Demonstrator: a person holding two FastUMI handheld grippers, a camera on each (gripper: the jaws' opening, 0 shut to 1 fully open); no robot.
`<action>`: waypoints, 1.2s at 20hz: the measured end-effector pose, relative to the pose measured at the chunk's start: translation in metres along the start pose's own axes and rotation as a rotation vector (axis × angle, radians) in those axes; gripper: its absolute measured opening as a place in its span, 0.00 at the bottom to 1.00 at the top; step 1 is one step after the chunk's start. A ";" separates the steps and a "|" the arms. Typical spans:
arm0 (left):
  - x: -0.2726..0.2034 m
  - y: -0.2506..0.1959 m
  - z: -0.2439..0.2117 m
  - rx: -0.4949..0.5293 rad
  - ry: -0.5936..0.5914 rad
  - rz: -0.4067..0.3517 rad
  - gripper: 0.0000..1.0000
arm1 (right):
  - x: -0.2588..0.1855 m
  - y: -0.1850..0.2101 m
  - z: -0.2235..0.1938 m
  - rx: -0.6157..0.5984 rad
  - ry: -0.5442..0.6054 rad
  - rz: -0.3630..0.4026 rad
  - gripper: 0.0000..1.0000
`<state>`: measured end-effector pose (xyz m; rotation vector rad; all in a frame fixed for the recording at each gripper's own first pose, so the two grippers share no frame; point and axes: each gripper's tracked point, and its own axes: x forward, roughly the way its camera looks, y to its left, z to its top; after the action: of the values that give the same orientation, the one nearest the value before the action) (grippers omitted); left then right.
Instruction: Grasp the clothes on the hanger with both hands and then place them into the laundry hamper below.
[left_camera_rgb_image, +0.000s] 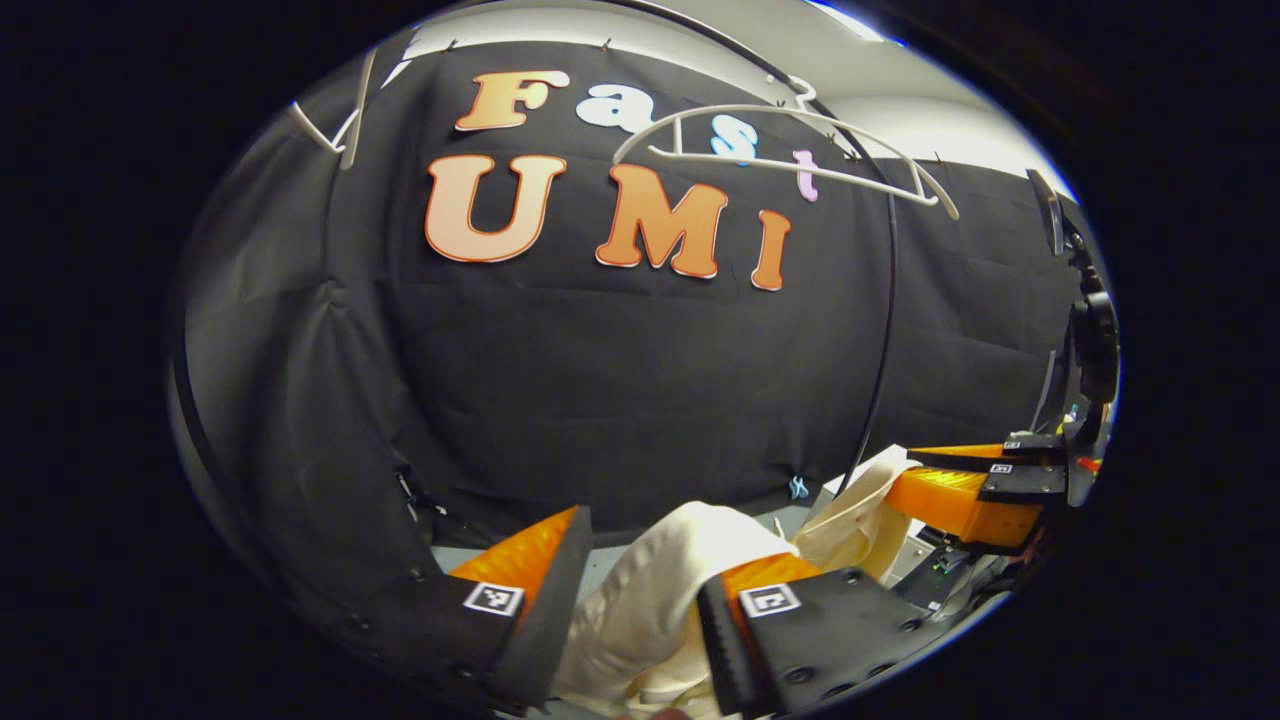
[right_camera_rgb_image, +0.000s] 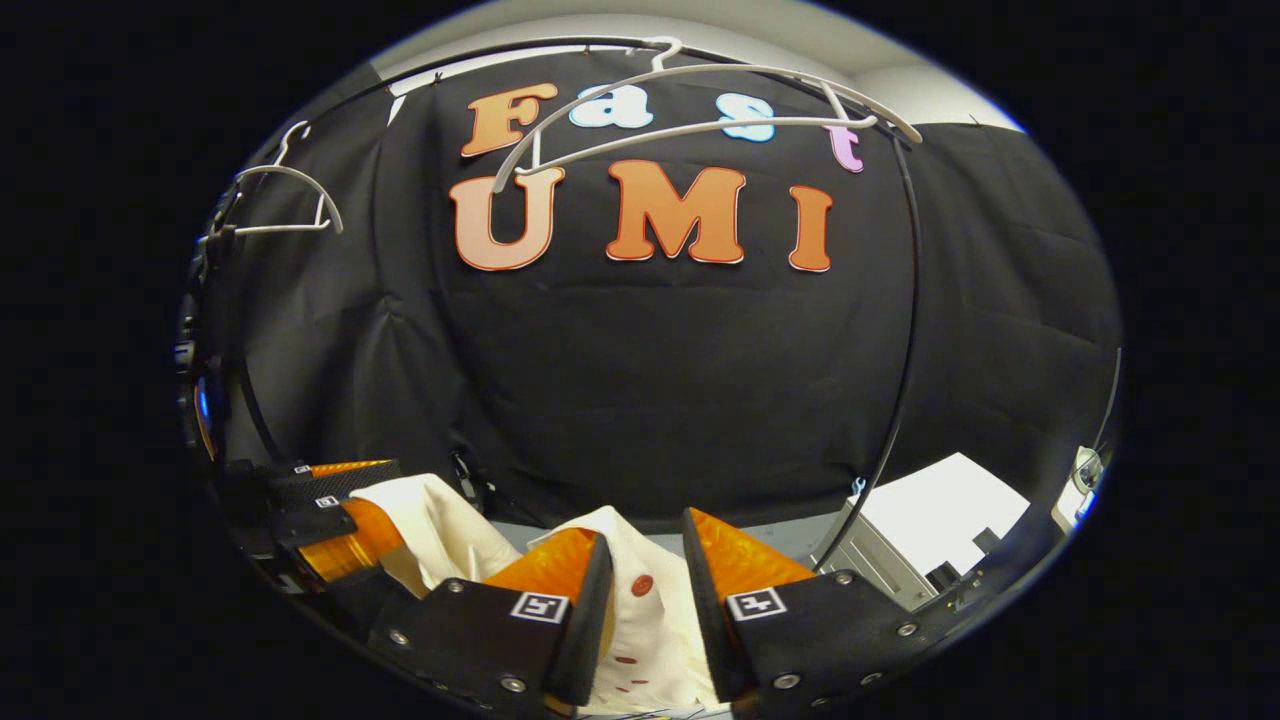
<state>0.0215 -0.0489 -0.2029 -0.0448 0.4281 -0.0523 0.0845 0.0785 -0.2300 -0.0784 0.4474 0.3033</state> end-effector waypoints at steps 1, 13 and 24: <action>0.000 0.003 -0.003 0.009 0.002 0.005 0.89 | 0.000 0.000 -0.003 -0.002 0.008 0.000 0.49; 0.006 0.009 -0.075 -0.036 0.273 -0.011 0.89 | -0.014 -0.021 -0.125 0.076 0.332 -0.064 0.86; -0.005 -0.001 -0.086 0.018 0.313 -0.038 0.89 | -0.034 -0.024 -0.163 0.146 0.427 -0.085 0.86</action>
<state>-0.0188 -0.0519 -0.2787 -0.0269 0.7398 -0.1014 -0.0047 0.0233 -0.3618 -0.0181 0.8861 0.1680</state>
